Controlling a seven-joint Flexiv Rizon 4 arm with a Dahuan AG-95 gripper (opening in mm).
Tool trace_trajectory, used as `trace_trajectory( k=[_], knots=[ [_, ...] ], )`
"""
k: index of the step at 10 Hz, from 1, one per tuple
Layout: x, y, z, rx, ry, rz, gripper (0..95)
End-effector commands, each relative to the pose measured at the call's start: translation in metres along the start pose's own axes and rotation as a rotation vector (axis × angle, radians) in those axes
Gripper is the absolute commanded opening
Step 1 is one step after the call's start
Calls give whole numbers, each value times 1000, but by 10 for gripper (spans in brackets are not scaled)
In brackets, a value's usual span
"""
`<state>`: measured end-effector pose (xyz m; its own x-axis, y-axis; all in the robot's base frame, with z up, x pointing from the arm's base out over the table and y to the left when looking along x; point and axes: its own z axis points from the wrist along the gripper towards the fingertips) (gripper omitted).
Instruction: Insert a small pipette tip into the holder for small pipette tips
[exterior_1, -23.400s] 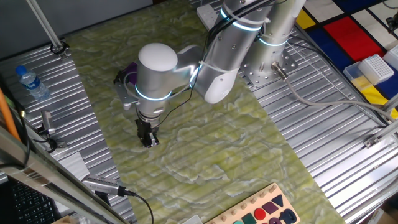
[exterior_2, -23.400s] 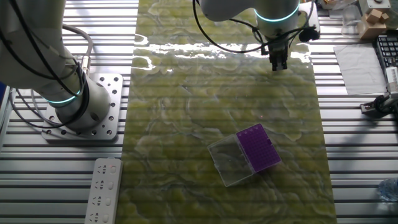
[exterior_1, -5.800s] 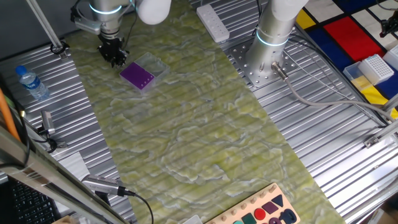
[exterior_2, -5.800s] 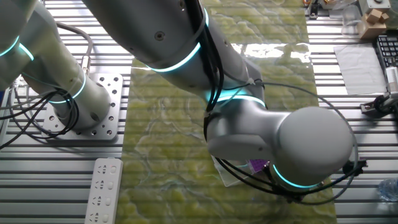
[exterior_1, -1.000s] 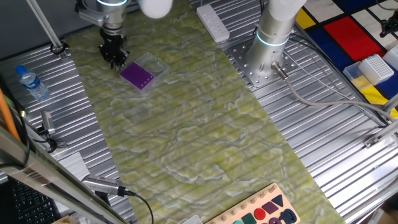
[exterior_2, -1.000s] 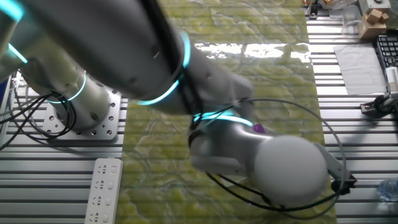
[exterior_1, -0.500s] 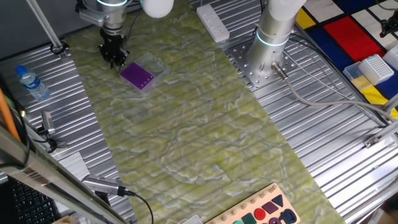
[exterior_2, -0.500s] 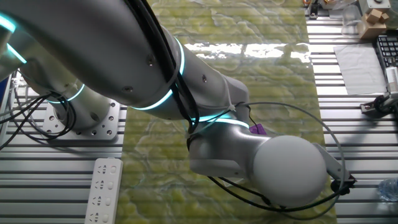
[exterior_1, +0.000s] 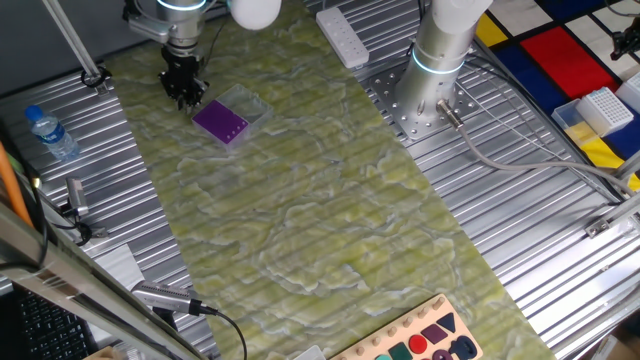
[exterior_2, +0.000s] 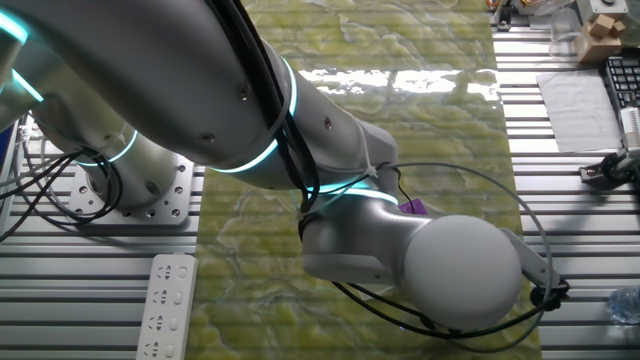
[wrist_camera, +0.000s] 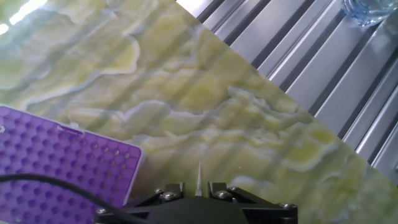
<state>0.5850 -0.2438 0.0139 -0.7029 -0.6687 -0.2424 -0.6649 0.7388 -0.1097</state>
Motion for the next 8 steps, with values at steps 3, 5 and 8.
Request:
trace_trajectory(
  k=[3, 5, 8],
  knots=[
    [1, -1, 2, 3, -2, -2, 190],
    [1, -1, 4, 6, -5, -8, 190],
    [0, -1, 4, 5, -5, -11, 190]
  ],
)
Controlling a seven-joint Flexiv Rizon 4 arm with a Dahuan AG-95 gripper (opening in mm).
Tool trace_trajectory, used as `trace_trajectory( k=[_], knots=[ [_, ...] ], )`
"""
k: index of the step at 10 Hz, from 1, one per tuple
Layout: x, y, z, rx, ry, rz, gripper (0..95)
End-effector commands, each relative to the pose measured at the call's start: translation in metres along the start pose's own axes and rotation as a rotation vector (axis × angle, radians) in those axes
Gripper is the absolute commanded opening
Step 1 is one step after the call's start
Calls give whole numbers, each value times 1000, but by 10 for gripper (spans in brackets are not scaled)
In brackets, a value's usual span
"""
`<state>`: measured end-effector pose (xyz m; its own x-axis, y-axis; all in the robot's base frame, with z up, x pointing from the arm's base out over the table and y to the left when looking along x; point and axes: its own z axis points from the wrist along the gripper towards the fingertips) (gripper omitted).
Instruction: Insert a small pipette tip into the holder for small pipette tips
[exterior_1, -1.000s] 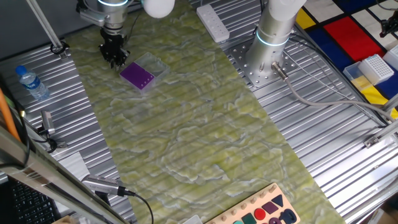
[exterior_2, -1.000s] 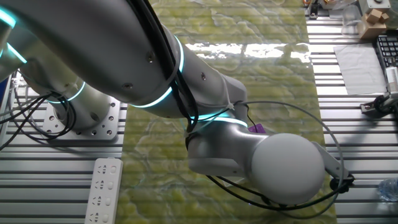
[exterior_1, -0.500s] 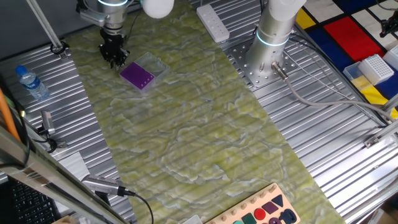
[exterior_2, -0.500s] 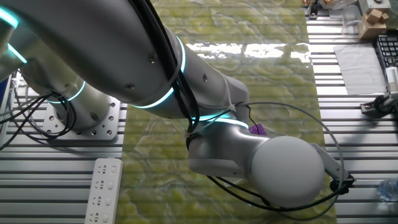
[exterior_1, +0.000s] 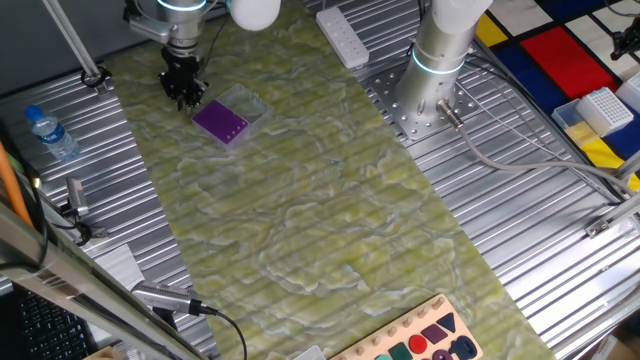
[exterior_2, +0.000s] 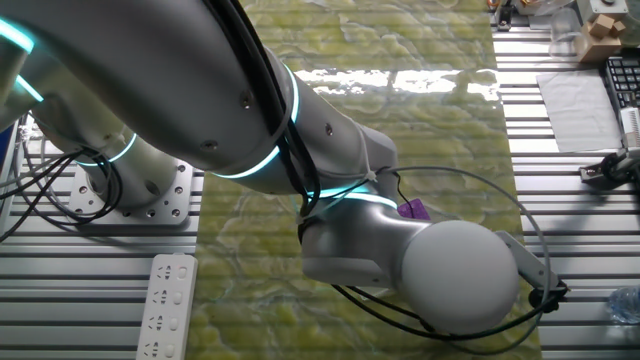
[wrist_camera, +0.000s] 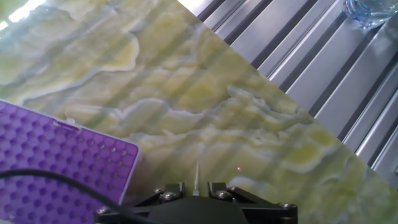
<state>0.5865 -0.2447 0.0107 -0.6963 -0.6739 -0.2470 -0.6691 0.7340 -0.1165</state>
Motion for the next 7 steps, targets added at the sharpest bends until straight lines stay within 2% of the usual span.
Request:
trace_trajectory(
  k=[1, 3, 7],
  knots=[
    [0, 0, 1, -3, 0, -22, 190],
    [0, 0, 1, -9, -5, -57, 190],
    [-1, -3, 1, -19, -5, -52, 190]
  ],
)
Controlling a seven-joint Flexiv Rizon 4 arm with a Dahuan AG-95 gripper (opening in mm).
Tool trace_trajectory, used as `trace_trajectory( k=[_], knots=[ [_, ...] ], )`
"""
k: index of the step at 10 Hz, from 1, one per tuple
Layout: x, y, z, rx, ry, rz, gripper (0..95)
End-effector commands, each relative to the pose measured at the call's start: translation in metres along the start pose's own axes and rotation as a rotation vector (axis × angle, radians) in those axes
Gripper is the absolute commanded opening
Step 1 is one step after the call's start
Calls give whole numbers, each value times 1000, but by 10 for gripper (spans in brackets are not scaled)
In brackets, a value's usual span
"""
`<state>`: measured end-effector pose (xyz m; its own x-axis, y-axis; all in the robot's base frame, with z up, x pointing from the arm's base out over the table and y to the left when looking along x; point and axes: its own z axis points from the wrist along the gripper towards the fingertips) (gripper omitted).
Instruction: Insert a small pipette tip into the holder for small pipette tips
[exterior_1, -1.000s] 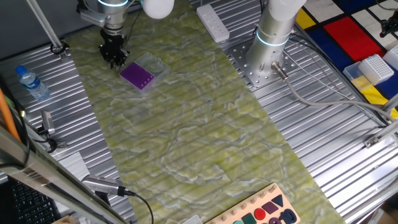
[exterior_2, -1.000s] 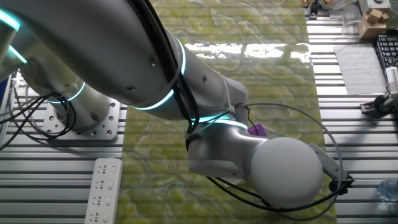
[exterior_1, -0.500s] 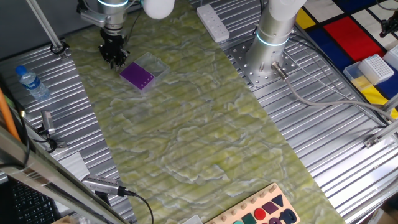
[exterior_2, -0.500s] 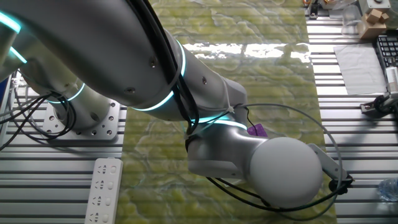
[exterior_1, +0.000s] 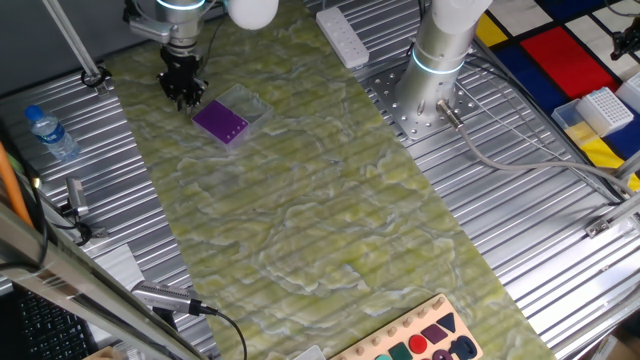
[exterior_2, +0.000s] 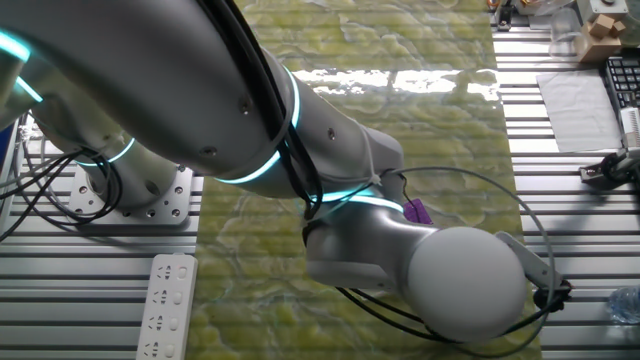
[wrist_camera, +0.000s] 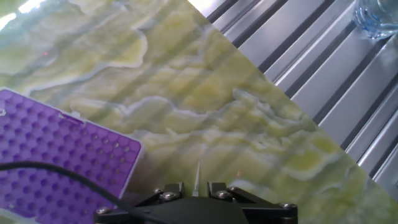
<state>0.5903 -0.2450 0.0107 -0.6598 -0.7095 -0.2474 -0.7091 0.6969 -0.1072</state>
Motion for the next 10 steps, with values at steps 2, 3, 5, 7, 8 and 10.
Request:
trace_trajectory(
  k=[2, 3, 5, 7, 8, 10],
  knots=[
    [2, -1, 0, -4, -6, 3, 190],
    [1, -2, 0, -3, -5, 4, 190],
    [1, -2, 0, -3, -4, 9, 190],
    [1, -2, 1, -8, -9, 17, 190],
    [1, -2, 1, -10, -11, 18, 190],
    [1, -2, 1, -14, -15, 27, 0]
  ],
)
